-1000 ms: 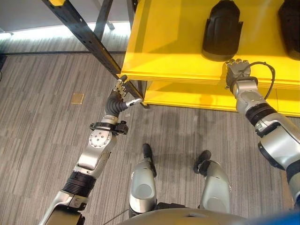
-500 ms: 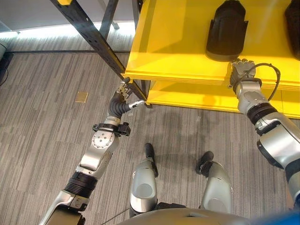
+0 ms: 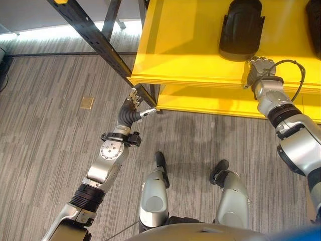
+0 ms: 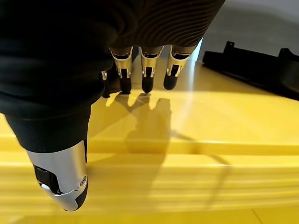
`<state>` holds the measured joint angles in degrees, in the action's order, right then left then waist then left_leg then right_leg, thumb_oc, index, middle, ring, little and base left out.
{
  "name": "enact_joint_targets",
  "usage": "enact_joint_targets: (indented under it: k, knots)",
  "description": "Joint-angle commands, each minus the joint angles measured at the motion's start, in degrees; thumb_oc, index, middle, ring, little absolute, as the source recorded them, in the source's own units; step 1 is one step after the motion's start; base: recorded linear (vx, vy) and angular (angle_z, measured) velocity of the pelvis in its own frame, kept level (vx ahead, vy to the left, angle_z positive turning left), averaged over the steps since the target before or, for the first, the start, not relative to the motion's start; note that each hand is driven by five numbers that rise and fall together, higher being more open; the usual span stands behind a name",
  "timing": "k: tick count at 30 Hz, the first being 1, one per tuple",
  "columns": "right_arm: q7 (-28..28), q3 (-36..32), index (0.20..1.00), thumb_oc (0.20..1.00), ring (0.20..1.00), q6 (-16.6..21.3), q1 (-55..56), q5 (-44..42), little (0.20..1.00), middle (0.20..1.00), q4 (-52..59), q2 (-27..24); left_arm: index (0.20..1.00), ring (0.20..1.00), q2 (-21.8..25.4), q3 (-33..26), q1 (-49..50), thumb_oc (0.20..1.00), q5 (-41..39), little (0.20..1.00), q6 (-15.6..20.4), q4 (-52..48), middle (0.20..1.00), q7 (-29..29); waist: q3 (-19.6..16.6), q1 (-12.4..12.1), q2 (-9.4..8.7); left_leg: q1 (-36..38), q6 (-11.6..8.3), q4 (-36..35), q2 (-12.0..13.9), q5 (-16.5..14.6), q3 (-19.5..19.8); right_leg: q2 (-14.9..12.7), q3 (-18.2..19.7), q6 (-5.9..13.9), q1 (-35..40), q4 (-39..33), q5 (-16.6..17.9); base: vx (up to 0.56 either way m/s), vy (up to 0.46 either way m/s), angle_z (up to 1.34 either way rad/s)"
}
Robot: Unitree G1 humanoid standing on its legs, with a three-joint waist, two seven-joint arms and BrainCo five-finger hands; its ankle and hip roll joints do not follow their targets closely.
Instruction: Move parts from the plastic box to the shelf.
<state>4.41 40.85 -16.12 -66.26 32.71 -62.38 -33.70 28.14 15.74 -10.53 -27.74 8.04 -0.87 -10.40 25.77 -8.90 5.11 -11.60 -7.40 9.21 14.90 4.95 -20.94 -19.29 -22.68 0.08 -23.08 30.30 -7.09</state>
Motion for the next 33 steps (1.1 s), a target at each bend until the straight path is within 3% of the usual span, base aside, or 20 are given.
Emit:
enact_joint_targets:
  k: [1,13,33]
  knots:
    - [-3.69,-0.68,1.000,1.000,1.000,-0.06,-1.81,-1.79,1.000,1.000,-5.59,-3.10,1.000,1.000,3.14,-0.32,-3.21,1.000,-0.51,1.000,2.81,-4.83,1.000,-0.79,4.01,-0.86,0.04,-1.02,-0.28,4.61,2.07,-5.67,0.47,-2.41,-0.70,4.95,3.17,4.28,-5.09,0.00,0.000,0.00]
    - [-2.57,-0.06,1.000,1.000,1.000,-2.22,-3.64,-2.86,1.000,1.000,-4.43,-5.70,1.000,1.000,3.40,0.03,-3.13,1.000,-0.33,1.000,2.93,-4.70,1.000,-1.79,4.01,0.02,-0.46,0.31,-0.27,4.68,2.89,-5.68,-0.44,-2.34,-0.22,4.93,4.16,3.67,-4.79,0.03,-0.003,-0.01]
    - [-1.83,1.51,1.000,1.000,1.000,-2.49,-8.99,-3.98,1.000,1.000,-1.09,-10.29,1.000,1.000,4.09,0.21,-2.64,1.000,-0.23,1.000,1.75,-5.70,1.000,-2.95,4.01,0.67,-1.01,0.86,-0.52,4.90,3.43,-5.74,-1.06,-1.94,-0.27,4.57,4.24,4.29,-5.32,0.01,-0.002,0.00]
